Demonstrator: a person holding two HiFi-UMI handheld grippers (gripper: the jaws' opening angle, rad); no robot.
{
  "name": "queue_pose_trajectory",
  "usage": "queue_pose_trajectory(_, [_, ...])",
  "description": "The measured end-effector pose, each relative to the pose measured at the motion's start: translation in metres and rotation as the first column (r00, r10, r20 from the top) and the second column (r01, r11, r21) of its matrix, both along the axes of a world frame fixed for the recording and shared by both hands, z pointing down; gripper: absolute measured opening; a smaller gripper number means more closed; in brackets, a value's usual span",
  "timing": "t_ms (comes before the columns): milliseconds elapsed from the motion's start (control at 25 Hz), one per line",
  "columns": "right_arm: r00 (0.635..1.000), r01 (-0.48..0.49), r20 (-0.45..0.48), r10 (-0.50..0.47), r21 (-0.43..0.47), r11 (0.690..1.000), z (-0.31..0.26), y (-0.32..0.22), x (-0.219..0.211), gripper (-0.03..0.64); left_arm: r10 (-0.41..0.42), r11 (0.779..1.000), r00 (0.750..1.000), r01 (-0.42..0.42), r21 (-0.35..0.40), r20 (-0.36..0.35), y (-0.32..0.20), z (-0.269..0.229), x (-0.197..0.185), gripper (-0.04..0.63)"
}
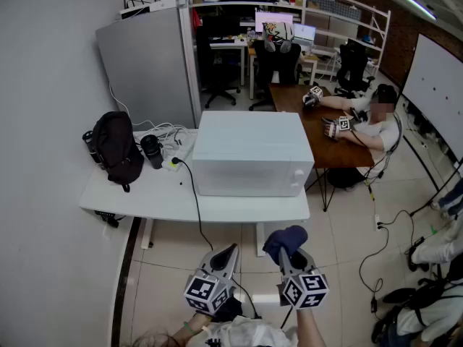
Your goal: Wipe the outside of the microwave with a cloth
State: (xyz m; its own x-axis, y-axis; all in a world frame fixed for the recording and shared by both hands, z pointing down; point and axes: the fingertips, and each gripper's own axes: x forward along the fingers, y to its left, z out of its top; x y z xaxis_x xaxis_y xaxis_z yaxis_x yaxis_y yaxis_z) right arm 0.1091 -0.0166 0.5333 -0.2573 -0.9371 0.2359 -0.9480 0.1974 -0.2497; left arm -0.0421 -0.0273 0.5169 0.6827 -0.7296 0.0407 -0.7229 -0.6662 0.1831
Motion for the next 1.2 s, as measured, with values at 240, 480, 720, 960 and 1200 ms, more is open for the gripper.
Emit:
queue_pose_trajectory(240, [0.990,-0.118,-0.066,0.124,0.094,0.989,-0.042,-0.084,0.048,0.080,0.004,1.000,0.999,-0.003,0.016,-0.044,-0.075,-0.016,-0.018,-0.014])
queue_pose_trajectory(480, [0.961,-0.152,-0.197,0.196,0.217,0.964,-0.108,-0.157,0.119,0.080,0.017,1.000,0.997,-0.017,0.000,-0.073,-0.115,-0.021,-0.019,-0.014])
queue_pose_trajectory(720, [0.848,-0.083,-0.500,0.177,0.204,0.975,-0.125,-0.266,0.186,0.080,0.087,0.996,0.992,-0.085,0.036,-0.091,-0.145,-0.034,0.011,-0.014])
queue_pose_trajectory(960, [0.849,0.080,-0.527,-0.027,0.078,0.994,-0.100,-0.377,0.225,0.080,0.068,0.996,0.993,-0.062,0.069,-0.094,-0.186,-0.044,0.044,-0.014])
queue_pose_trajectory(1200, [0.828,0.156,-0.539,-0.152,-0.039,0.987,-0.055,-0.440,0.249,0.080,0.025,0.997,0.994,-0.018,0.071,-0.104,-0.223,-0.043,0.094,-0.014])
